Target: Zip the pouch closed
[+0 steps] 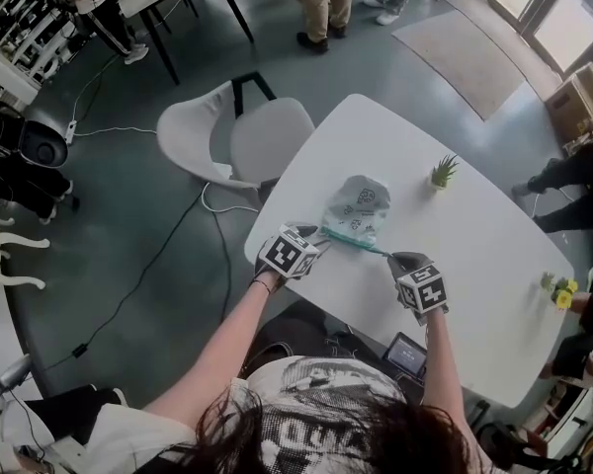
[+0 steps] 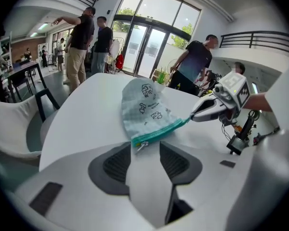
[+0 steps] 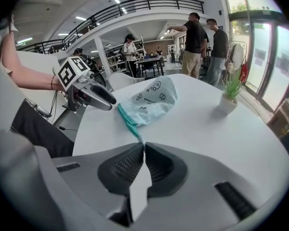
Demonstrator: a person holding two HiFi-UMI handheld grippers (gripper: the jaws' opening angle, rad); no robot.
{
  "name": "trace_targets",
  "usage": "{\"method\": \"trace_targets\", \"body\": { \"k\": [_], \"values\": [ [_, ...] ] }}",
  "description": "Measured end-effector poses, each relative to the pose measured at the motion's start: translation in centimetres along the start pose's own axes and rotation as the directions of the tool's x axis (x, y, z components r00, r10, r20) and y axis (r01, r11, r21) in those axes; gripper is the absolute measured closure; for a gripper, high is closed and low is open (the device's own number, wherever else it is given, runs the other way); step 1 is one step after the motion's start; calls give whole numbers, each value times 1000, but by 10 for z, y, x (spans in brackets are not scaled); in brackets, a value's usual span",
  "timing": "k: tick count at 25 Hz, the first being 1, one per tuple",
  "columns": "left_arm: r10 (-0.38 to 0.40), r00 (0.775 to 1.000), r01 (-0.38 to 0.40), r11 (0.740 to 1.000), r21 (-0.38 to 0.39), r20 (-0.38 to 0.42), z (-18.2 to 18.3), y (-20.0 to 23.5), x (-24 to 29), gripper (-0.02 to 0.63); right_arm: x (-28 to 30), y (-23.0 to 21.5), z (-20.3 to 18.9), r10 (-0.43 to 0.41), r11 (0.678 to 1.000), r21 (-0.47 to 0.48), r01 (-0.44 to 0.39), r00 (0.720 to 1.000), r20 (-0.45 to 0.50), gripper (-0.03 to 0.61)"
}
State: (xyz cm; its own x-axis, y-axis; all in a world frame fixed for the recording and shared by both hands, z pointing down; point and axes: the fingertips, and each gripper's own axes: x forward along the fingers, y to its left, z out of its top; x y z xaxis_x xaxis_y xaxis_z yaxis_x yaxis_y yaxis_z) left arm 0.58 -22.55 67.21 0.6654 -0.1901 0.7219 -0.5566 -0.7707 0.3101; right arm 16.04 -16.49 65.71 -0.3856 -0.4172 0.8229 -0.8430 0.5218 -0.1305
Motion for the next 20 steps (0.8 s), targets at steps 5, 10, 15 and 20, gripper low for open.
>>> {"method": "trace_targets", "body": {
  "k": [5,10,15,20],
  "values": [
    [14,995,-12,1000,-19,94,15,-14,-18,430,-4,-1,4,-23,999,47,20,998,51,523],
    [24,982,-20,1000,-21,189,32,-36,-38,456,-25,6,22,-22,995,103,4,985,172,518],
    [19,967,-18,1000,-7,255,42,-67,-55,471,-54,22,32,-24,990,138,-15,960,278,520],
    [15,953,-20,1000,10,303,44,-103,-70,485,-87,45,28,-1,988,143,-56,930,368,520]
  ]
}}
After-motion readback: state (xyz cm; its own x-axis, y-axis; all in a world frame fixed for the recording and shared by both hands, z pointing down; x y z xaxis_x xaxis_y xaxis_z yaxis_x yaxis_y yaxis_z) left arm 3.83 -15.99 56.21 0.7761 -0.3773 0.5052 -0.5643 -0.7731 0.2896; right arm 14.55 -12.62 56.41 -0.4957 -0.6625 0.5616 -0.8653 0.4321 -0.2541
